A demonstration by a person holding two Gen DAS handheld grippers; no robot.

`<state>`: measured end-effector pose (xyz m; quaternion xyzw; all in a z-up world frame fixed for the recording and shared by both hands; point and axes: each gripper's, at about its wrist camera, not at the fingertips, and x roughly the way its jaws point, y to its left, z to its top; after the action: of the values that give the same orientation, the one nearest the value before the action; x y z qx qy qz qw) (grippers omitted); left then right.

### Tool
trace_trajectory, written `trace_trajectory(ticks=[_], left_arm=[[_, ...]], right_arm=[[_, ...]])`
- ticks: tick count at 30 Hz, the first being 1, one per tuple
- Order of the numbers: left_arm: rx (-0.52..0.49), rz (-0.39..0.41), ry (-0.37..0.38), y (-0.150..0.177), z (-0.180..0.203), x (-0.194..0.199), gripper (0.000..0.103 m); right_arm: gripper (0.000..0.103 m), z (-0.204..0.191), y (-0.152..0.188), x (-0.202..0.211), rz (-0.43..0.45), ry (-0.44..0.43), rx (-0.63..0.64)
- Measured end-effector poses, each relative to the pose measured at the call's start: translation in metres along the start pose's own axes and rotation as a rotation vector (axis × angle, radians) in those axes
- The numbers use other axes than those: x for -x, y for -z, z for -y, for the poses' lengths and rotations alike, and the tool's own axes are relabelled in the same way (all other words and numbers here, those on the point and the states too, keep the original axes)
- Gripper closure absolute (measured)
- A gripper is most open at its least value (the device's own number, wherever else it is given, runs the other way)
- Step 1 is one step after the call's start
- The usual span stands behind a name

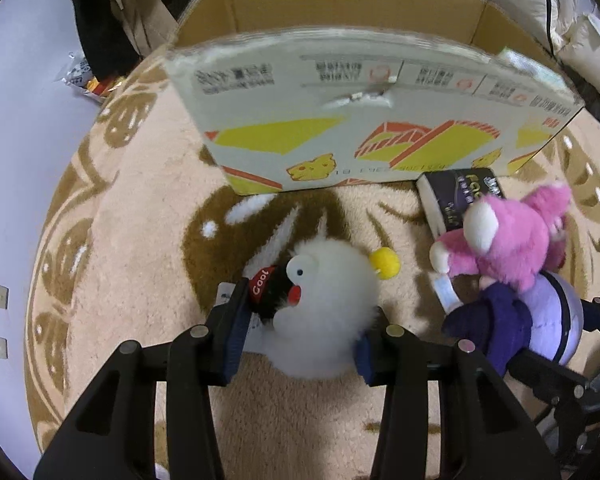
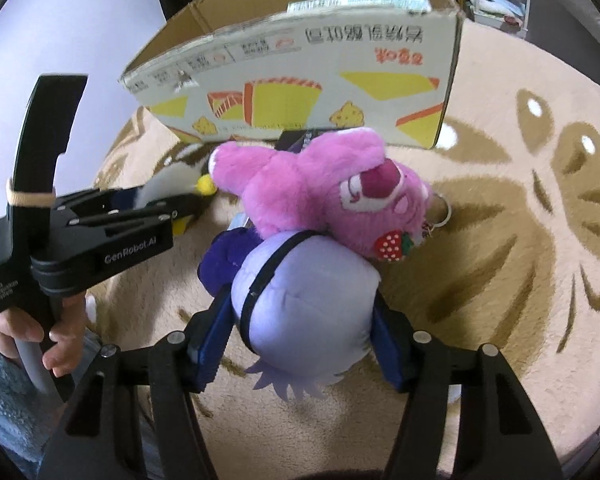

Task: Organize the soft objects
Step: 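Grasp the white chick plush with the left tool while the right tool grasps the purple doll, then lift the chick plush and purple doll and carry them over the box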

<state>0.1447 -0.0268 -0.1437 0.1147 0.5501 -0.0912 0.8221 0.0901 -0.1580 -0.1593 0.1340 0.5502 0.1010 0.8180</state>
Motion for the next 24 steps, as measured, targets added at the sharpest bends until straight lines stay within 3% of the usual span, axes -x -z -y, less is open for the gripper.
trace_trajectory(ticks=[7,16,24], left_arm=[[0.033,0.09,0.001,0.011,-0.004,0.042,0.06],[0.083,0.272,0.006,0.018,-0.011,0.096,0.06],[0.089,0.436,-0.075,0.015,-0.013,0.134,0.06]], right_arm=[[0.036,0.005,0.005,0.031,0.084,-0.026,-0.007],[0.036,0.015,0.012,0.082,0.274,-0.048,-0.009],[0.036,-0.008,0.006,0.12,0.485,-0.003,0.038]])
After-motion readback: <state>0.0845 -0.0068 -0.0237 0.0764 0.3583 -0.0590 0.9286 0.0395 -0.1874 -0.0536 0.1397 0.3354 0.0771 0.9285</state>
